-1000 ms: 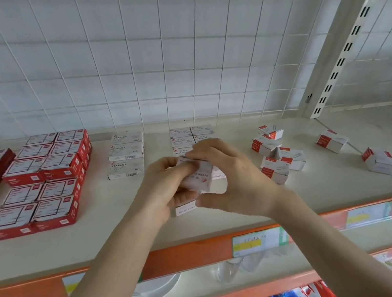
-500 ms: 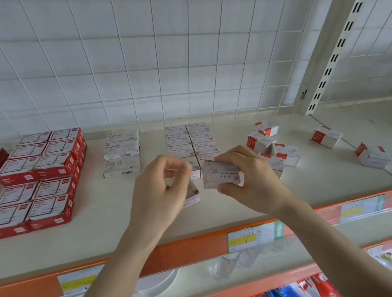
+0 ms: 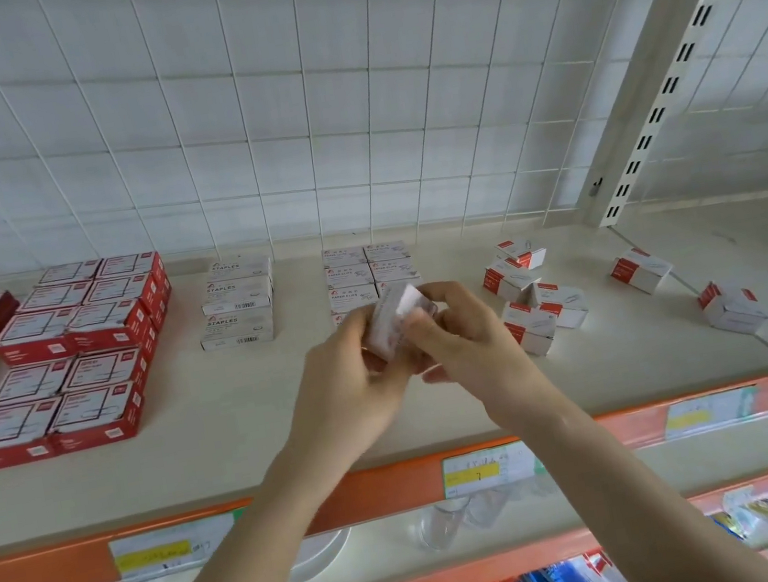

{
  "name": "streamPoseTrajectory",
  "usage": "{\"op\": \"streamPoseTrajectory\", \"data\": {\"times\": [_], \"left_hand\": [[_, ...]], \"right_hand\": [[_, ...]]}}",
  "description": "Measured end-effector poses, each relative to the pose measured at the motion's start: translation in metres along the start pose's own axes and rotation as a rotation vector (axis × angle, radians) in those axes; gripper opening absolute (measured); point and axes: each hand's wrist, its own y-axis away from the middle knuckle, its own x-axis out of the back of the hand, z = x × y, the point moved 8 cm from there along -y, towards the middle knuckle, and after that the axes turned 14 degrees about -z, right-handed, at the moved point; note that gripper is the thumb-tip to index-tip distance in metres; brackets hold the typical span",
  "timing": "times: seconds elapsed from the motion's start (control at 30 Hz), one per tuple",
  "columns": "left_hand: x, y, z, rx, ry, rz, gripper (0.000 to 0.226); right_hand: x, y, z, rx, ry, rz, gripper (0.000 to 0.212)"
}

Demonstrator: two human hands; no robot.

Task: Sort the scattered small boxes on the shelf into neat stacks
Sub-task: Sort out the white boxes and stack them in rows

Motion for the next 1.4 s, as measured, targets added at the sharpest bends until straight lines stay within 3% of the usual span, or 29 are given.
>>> {"op": "streamPoseTrajectory", "data": {"times": [0.07, 0.1, 0.2, 0.37, 0.47, 0.6, 0.73, 0.93, 1.03, 1.4], "left_hand": [[0.004, -0.004, -0.008, 0.097, 0.250, -0.101, 0.013], [0.005, -0.006, -0.011, 0.147, 0.331, -0.158, 0.010], [0.005, -0.010, -0.010, 0.191, 0.316, -0.351, 0.017], [-0.008, -0.009, -0.006, 0.150, 0.194, -0.540, 0.013], [-0.005, -0.008, -0.012, 0.142, 0.121, -0.433, 0.043], [0.011, 0.002, -0.020, 0.059, -0.259, -0.174, 0.068], [0.008, 0.012, -0.036, 0.092, -0.385, -0.114, 0.065], [0.008, 0.013, -0.040, 0.207, -0.640, -0.070, 0.055], [0.010, 0.010, -0.044, 0.239, -0.625, -0.089, 0.050], [-0.005, -0.004, -0.037, 0.073, -0.578, -0.152, 0.050]], "right_hand": [[0.010, 0.001, -0.006, 0.080, 0.106, 0.000, 0.030], [0.013, 0.003, -0.012, 0.145, 0.199, -0.025, 0.043], [0.004, 0.008, -0.023, 0.285, 0.501, -0.169, 0.072], [-0.007, 0.011, -0.031, 0.439, 0.681, -0.155, 0.054], [-0.001, 0.008, -0.023, 0.374, 0.712, -0.109, 0.049], [0.018, 0.001, 0.000, 0.201, 0.776, -0.056, 0.049], [0.024, -0.002, 0.025, 0.051, 0.788, -0.109, 0.050], [0.023, -0.002, 0.027, 0.064, 0.797, -0.119, 0.051], [0.023, -0.001, 0.026, 0.084, 0.829, -0.099, 0.051], [0.025, 0.000, 0.027, 0.124, 0.800, -0.079, 0.048]]}}
